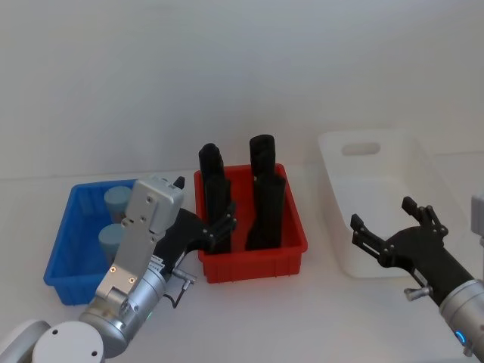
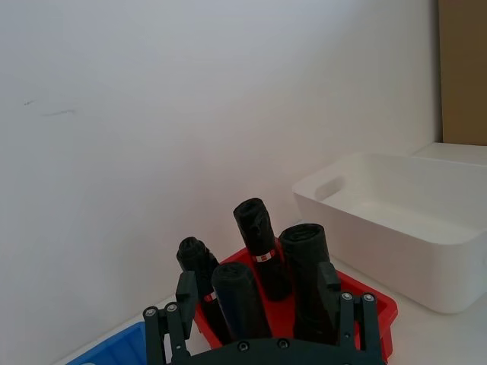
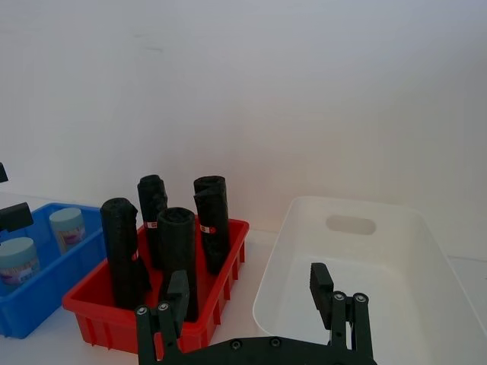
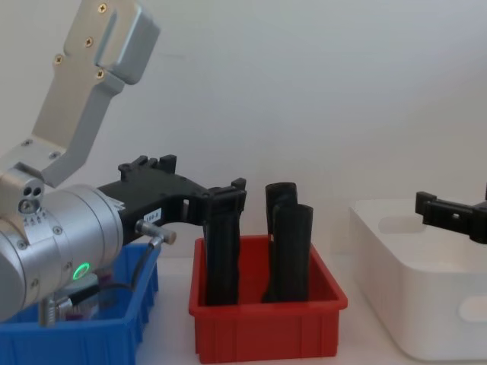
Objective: Pick the cotton swabs from the blue box and place them into the white box.
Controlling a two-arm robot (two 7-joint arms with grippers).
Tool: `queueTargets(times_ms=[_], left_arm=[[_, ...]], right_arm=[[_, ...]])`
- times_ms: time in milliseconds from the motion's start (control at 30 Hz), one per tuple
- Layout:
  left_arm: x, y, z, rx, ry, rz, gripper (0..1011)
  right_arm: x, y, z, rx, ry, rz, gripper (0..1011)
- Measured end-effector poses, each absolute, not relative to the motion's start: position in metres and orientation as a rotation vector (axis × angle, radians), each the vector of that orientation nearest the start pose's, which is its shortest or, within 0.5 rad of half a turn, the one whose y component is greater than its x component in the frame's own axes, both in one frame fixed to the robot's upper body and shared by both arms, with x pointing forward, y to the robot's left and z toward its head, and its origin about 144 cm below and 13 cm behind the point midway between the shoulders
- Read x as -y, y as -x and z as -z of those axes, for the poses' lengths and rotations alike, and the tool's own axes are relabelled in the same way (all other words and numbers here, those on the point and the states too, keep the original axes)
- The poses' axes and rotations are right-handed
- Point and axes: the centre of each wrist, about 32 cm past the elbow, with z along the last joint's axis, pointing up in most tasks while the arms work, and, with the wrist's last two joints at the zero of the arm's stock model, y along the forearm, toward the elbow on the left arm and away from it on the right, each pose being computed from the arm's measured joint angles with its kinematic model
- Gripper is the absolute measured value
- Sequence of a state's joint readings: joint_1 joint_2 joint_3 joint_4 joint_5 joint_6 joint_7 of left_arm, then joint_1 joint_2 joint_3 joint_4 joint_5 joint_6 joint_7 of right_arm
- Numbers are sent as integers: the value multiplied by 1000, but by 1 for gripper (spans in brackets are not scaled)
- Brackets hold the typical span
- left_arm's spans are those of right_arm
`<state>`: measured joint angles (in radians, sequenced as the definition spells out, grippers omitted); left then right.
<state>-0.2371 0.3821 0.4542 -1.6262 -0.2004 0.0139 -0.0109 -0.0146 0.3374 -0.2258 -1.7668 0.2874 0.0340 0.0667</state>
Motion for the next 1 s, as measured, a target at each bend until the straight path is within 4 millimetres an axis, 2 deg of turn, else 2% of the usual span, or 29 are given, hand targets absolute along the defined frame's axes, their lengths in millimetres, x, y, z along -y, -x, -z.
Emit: queueTargets(times_ms=[1000], left_arm=[[-198,-492,-1204,268,-61,-1124,1004]], right_arm=[[237,-443,-1189,75,-26,1229,1002]])
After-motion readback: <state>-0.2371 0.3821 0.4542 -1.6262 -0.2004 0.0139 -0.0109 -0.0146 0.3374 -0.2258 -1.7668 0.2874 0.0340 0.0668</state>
